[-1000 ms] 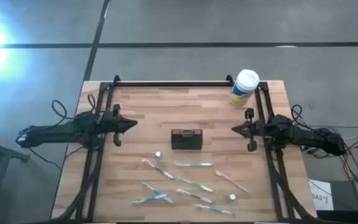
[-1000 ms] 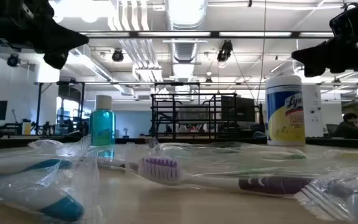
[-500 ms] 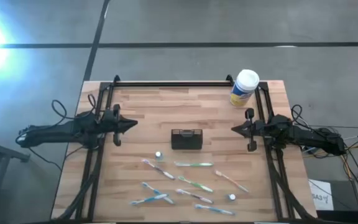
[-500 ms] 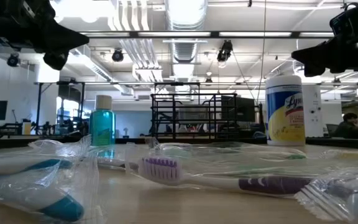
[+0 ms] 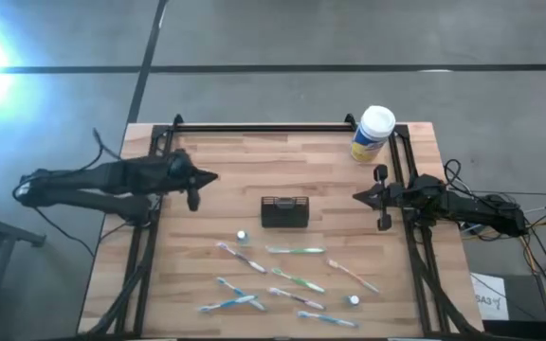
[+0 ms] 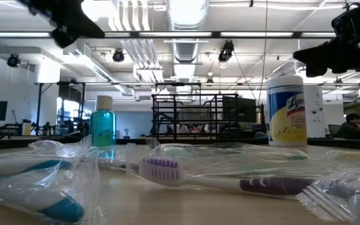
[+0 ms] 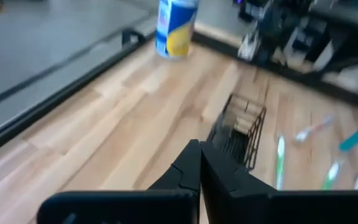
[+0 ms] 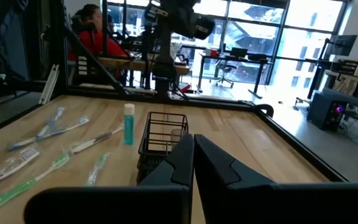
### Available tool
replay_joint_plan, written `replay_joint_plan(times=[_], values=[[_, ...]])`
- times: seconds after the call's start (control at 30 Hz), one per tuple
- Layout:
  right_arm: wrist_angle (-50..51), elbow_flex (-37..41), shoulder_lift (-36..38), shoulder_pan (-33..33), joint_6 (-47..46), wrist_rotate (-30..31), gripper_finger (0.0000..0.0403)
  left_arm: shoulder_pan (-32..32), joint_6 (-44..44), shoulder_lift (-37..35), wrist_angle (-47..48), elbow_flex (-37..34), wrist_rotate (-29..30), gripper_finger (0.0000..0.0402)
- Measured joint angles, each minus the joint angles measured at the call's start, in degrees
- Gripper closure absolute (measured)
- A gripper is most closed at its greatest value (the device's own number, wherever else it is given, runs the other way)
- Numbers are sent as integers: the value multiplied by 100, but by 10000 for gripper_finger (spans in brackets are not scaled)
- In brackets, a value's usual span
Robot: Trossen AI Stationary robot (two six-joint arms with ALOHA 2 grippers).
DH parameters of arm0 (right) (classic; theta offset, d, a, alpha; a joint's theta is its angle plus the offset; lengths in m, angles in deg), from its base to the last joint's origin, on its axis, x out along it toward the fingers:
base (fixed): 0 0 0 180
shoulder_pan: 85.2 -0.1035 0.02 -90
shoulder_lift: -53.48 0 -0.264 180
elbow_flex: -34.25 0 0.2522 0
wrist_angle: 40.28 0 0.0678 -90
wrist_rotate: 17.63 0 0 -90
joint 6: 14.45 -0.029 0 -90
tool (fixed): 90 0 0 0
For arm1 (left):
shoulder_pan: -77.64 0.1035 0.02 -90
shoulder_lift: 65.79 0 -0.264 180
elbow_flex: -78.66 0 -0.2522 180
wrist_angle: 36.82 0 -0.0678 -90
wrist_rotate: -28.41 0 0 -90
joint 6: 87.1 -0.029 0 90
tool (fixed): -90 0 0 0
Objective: Pick & Place toothbrushing station
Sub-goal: Put the top blue mouthwash into the black organizer
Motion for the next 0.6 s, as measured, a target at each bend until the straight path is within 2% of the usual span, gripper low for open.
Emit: replay_joint_plan(times=[0.33, 0.47, 0.6], values=[[2, 0, 4, 1, -155, -1, 394, -314, 355, 2192, 2436, 2234, 1, 387], [-1, 0, 4, 0, -201, 14, 394, -424, 582, 3024, 3384, 3144, -9, 355], [-22, 0, 4, 2, -219, 281, 394, -599, 806, 3715, 4116, 4015, 3, 301]])
